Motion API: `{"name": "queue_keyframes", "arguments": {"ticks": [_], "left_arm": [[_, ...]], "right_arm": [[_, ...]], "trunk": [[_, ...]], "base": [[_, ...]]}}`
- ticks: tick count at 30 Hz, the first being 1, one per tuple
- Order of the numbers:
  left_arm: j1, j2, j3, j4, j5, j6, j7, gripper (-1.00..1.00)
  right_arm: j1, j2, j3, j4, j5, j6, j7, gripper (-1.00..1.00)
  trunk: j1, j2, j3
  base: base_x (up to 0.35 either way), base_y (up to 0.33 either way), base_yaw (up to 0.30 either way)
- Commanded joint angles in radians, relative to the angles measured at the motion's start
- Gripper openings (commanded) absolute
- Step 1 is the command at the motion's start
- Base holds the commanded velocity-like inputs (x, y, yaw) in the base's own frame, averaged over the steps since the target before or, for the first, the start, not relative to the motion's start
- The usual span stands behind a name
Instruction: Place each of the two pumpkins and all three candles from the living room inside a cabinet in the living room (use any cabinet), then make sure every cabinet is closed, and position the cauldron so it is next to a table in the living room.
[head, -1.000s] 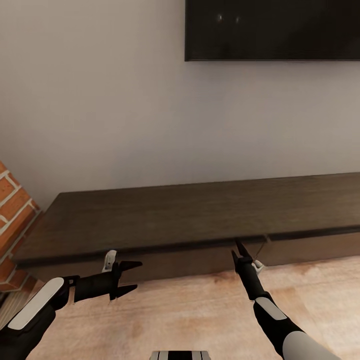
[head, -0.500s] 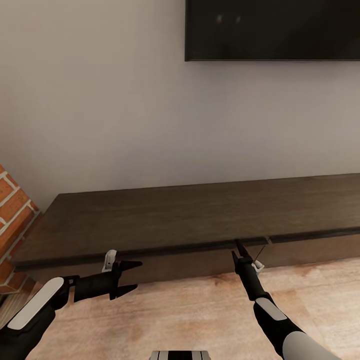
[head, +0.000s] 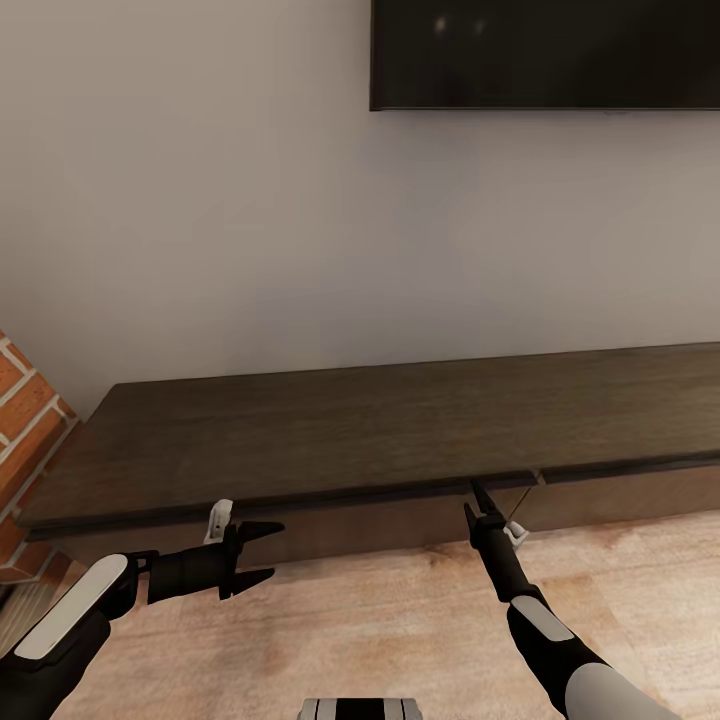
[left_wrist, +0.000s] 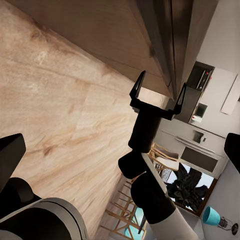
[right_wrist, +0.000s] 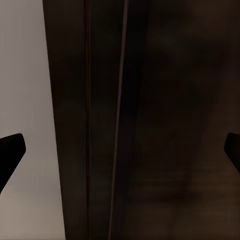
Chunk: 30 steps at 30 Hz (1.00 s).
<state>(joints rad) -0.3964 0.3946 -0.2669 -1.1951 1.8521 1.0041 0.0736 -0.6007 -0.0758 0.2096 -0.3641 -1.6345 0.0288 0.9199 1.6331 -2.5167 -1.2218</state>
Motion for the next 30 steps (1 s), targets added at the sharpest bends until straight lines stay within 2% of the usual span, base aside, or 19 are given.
{"name": "queue_keyframes", "arguments": {"ticks": [1, 26, 27, 30], "left_arm": [[-0.001, 0.001, -0.002, 0.0, 0.01, 0.001, 0.008, 1.0], [-0.001, 0.0, -0.002, -0.001, 0.01, 0.001, 0.008, 1.0], [-0.001, 0.0, -0.002, -0.001, 0.01, 0.001, 0.008, 1.0], [-0.001, 0.0, -0.002, -0.001, 0.01, 0.001, 0.008, 1.0]], "right_arm": [[-0.001, -0.001, 0.007, 0.001, -0.01, 0.003, 0.004, 1.0], [-0.001, -0.001, 0.006, 0.001, -0.011, 0.002, -0.003, 1.0], [-0.001, -0.001, 0.006, 0.001, -0.012, 0.002, -0.003, -1.0], [-0.001, -0.001, 0.007, 0.001, -0.012, 0.003, -0.003, -1.0]], "trunk": [[0.0, 0.0, -0.001], [0.0, 0.0, -0.001], [0.0, 0.0, -0.001], [0.0, 0.0, -0.001]], "base": [[0.0, 0.0, 0.0], [0.031, 0.0, 0.0], [0.003, 0.0, 0.0], [0.001, 0.0, 0.0]]}}
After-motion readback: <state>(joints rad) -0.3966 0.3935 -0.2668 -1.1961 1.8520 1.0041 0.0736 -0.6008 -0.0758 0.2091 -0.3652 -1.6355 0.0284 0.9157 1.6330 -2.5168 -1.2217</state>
